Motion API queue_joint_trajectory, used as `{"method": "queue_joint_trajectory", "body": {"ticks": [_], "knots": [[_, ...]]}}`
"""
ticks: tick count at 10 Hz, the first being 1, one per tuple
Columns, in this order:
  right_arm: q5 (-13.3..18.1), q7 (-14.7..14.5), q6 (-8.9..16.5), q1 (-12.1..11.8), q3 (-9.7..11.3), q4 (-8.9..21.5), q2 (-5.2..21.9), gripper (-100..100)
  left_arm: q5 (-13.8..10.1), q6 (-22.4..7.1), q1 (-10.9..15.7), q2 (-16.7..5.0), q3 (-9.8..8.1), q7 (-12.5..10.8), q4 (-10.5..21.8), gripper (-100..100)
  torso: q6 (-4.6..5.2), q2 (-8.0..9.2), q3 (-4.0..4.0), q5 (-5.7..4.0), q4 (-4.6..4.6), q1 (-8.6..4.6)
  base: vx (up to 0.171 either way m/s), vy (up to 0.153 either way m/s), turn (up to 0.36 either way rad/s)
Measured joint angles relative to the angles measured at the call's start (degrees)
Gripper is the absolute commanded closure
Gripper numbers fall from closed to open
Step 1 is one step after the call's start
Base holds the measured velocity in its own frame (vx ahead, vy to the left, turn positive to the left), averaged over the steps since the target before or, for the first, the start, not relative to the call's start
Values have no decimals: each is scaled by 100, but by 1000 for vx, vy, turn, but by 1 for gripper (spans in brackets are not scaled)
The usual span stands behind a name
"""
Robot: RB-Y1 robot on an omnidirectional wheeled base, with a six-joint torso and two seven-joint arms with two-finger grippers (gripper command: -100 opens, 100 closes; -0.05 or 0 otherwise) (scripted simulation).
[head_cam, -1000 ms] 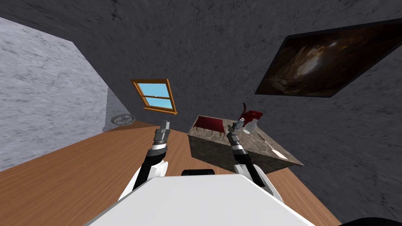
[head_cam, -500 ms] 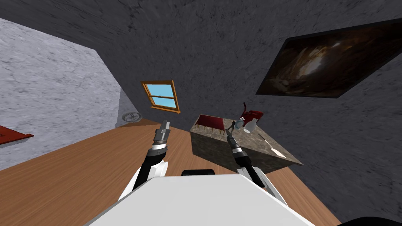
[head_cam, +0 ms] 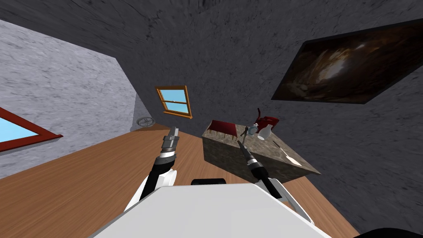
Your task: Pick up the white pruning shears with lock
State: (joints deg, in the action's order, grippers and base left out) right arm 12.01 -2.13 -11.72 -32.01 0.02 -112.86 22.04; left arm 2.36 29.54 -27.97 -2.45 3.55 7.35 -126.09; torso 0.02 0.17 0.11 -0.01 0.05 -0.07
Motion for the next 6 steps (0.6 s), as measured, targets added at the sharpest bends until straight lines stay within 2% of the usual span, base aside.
{"method": "queue_joint_trajectory", "body": {"ticks": [3, 6], "knots": [[228, -141, 237, -22, -43, 190, 366, -100, 0, 0, -1, 0, 0, 0, 0, 0, 0, -20, -11, 2, -4, 10, 8, 30, 16], [381, -250, 356, -39, -198, 490, 858, -100, 0, 0, -2, 0, 0, 0, 0, 0, 0, -42, -24, 4, -9, 16, 65, 48, -25]]}}
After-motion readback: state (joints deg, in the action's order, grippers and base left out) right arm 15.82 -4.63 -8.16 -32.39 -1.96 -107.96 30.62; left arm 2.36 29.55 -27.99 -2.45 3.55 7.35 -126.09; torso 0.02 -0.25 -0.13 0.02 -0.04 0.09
